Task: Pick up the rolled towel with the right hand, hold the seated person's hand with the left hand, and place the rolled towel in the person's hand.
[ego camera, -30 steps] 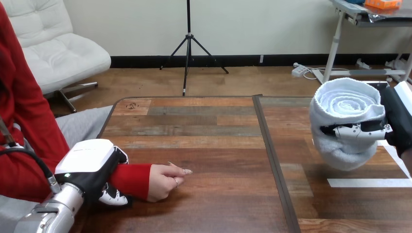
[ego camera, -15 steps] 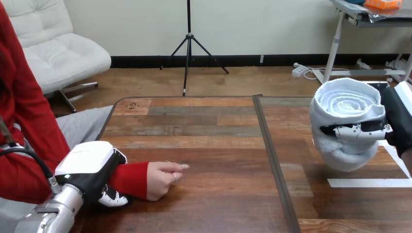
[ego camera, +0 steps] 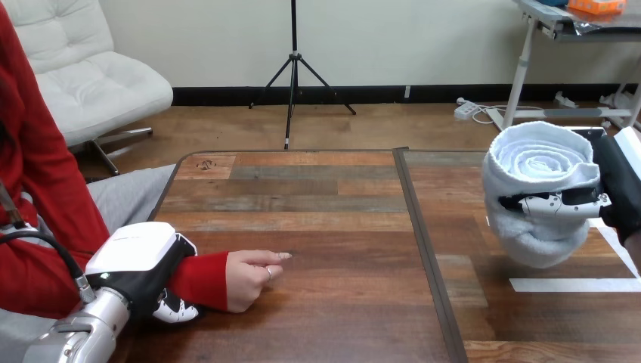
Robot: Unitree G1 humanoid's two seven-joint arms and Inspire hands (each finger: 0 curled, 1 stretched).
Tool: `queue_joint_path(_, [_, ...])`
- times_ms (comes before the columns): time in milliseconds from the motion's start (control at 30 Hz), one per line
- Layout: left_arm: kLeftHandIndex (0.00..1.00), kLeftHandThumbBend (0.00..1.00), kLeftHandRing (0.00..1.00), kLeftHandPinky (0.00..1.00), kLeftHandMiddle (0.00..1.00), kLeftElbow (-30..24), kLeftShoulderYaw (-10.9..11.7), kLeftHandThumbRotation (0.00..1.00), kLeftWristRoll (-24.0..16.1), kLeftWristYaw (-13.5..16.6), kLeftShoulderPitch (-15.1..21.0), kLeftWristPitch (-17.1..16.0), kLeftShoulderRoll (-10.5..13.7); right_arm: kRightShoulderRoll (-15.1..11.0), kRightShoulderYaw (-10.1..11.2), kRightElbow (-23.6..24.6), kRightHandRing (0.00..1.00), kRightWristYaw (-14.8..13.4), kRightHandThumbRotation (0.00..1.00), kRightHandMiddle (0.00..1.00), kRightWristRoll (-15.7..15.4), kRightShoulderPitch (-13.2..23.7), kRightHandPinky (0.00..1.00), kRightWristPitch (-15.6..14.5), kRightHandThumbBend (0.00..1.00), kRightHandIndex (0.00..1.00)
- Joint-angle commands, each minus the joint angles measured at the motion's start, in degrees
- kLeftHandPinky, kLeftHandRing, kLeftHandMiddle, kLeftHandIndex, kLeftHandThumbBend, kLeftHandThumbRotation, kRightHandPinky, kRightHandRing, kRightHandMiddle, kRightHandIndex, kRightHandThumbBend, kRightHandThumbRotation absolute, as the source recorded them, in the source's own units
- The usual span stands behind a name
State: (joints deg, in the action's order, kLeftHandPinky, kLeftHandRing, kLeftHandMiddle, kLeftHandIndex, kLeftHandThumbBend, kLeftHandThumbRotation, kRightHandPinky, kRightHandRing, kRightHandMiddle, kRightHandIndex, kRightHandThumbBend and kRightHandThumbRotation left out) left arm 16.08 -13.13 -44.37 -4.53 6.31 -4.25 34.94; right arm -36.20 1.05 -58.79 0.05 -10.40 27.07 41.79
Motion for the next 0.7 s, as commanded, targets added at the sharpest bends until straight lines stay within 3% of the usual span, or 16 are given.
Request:
queue_joint_path(0, [0.37,0.73,0.34,0.31,0.38,0.4,-0.8,0.00,1.0,0.8,1.6,-0.6,-1.1,-0.4,2.1,3.5,0.36,-1.4,0.00,0.41,1.1,3.0,0.31,0.9,0.81,0.43])
queue_joint_path(367, [0.35,0.71,0.33,0.31,0.36,-0.5,-0.4,0.00,1.9,0.8,1.3,-0.8,-0.6,-0.3,2.3,3.6,0.37,-1.0,0.00,0.41,1.6,3.0,0.32,0.5,0.81,0.43])
queue_joint_path(667, [0.33,0.71,0.31,0.29,0.34,-1.4,0.4,0.00,2.5,2.8,0.9,-1.5,-0.5,-0.4,2.1,3.9,0.38,-1.4,0.00,0.42,1.1,2.9,0.33,0.4,0.80,0.44])
